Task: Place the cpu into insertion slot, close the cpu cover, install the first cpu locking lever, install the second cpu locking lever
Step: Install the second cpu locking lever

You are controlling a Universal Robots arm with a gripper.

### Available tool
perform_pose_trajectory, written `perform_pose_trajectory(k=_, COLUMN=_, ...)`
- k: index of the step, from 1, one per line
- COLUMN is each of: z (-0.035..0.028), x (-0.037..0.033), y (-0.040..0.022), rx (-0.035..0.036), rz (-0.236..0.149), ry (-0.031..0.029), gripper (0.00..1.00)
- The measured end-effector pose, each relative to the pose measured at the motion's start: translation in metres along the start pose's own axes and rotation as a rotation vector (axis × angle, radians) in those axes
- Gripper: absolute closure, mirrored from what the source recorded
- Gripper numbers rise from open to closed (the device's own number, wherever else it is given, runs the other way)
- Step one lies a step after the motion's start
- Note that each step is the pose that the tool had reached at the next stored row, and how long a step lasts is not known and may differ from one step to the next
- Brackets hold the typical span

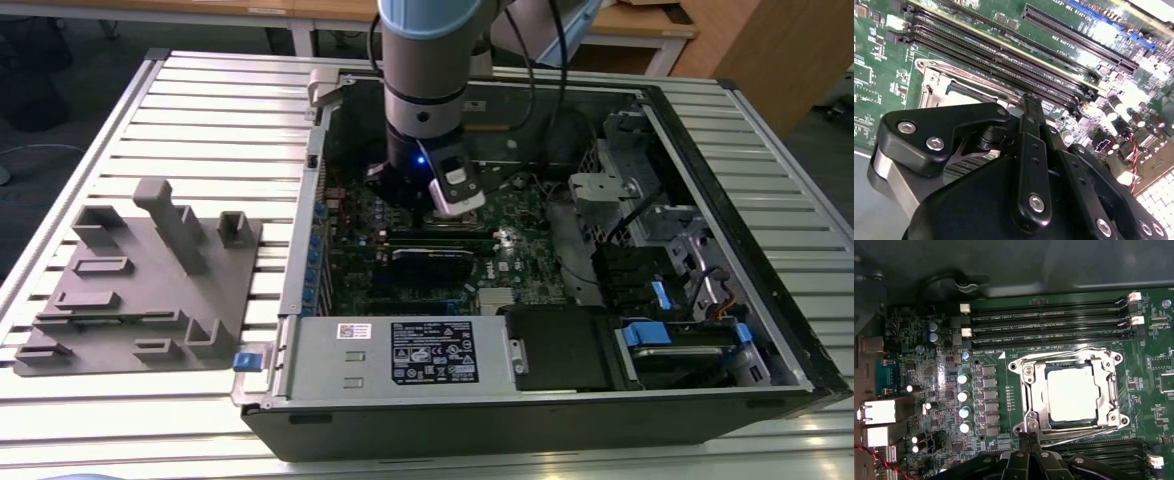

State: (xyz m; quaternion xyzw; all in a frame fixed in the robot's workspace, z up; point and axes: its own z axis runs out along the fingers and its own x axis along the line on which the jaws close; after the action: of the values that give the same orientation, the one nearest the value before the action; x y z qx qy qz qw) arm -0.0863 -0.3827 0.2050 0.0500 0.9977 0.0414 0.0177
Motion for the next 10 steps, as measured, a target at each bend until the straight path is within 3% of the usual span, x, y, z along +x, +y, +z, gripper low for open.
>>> perform_pose_trajectory(k=4, z=0.0016, x=0.0025, y=-0.0013, rx=-0.0088, rz=0.000, ry=-0.0003, gripper=0.89)
perform_pose_trajectory(k=10, z=0.0059, x=0.0058, y=-0.0030, rx=-0.0326, rz=0.001, ry=-0.0003, gripper=0.89)
